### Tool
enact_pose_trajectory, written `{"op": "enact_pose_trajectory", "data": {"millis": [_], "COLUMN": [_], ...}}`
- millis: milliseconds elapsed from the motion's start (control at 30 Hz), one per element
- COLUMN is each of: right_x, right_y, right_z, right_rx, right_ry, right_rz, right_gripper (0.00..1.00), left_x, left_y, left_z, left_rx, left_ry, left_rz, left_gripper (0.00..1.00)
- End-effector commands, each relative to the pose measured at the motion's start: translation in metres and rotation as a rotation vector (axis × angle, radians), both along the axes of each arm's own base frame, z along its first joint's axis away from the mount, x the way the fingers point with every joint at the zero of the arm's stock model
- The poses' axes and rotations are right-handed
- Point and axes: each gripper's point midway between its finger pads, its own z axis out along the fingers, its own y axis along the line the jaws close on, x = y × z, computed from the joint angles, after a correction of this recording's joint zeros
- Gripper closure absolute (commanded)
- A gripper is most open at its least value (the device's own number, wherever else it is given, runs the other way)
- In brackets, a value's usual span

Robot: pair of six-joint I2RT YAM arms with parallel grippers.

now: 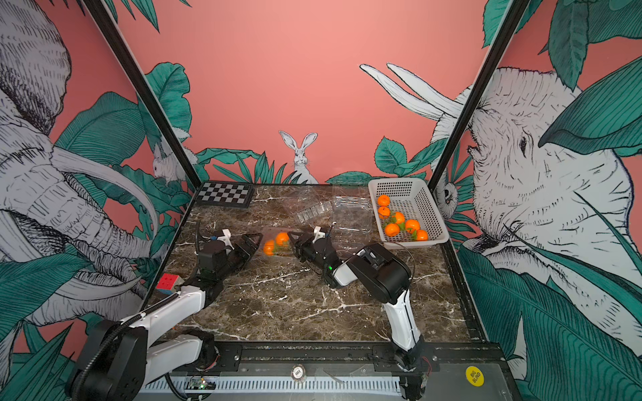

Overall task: Take oranges out of containers
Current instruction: Open the packing box at the center of the board.

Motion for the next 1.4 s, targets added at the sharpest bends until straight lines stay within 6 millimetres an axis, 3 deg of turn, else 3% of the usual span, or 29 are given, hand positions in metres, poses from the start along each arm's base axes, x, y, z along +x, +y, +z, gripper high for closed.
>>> {"op": "enact_pose_trajectory", "data": {"millis": [0, 167, 400, 567, 667, 867, 1100, 1167, 1367], "right_x": [-0.013, -0.025, -0.035, -0.041, -0.044, -0.045, -0.04, -0.033, -0.031], "right_y": [0.004, 0.003, -0.007, -0.025, -0.039, -0.065, -0.074, -0.071, -0.075], "right_z": [0.014, 0.01, -0.009, -0.025, -0.032, -0.031, -0.025, -0.013, -0.01], "right_rx": [-0.123, -0.289, -0.535, -0.765, -0.89, -1.08, -1.175, -1.186, -1.223], "right_ry": [-0.087, -0.114, -0.138, -0.138, -0.133, -0.154, -0.186, -0.214, -0.226], "right_rz": [0.116, 0.209, 0.337, 0.424, 0.458, 0.486, 0.505, 0.493, 0.501], "right_gripper": [0.6, 0.55, 0.51, 0.5, 0.49, 0.44, 0.37, 0.34, 0.2], "left_x": [-0.008, 0.0, 0.02, 0.038, 0.047, 0.049, 0.04, 0.037, 0.03], "left_y": [0.01, -0.004, -0.032, -0.071, -0.088, -0.102, -0.1, -0.097, -0.095], "left_z": [0.003, 0.027, 0.042, 0.043, 0.037, 0.016, -0.009, -0.012, -0.021], "left_rx": [0.058, 0.079, 0.086, 0.115, 0.137, 0.155, 0.17, 0.181, 0.198], "left_ry": [0.022, -0.008, -0.041, -0.049, -0.038, -0.005, 0.044, 0.053, 0.079], "left_rz": [-0.02, -0.117, -0.205, -0.279, -0.305, -0.33, -0.332, -0.329, -0.338], "left_gripper": [0.01, 0.01, 0.01, 0.01, 0.01, 0.01, 0.01, 0.01, 0.01]}}
